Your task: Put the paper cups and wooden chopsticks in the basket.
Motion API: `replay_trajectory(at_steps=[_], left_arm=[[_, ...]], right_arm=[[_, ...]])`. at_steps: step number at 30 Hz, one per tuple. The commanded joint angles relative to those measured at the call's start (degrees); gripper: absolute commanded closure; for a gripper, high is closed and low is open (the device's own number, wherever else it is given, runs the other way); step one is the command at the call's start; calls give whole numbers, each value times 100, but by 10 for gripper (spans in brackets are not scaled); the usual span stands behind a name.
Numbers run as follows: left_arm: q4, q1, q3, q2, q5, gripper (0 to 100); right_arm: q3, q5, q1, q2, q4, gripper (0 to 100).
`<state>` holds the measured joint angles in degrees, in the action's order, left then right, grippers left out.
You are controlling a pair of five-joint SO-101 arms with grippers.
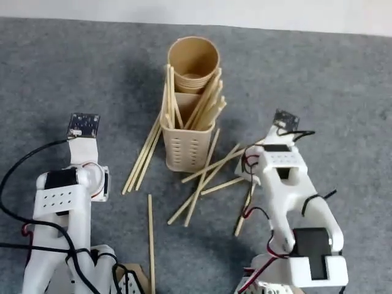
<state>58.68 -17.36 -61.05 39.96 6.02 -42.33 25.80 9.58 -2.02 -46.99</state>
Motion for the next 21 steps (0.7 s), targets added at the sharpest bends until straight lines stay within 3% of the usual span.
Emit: replay_trajectory(at_steps=[1,6,12,18,21], left_arm=[[-53,31,40,127,-35,859],[-44,40,40,127,-35,859],[-35,31,40,127,-35,859],[-35,31,40,127,-35,859],[-26,40,40,127,-35,859]], right_arm=[[251,273,4,312,-92,767],[593,809,4,365,-180,767],[629,2233,31,382,-145,767],[629,2022,-4,593,-145,768],[655,1749,-66,1103,-215,841]])
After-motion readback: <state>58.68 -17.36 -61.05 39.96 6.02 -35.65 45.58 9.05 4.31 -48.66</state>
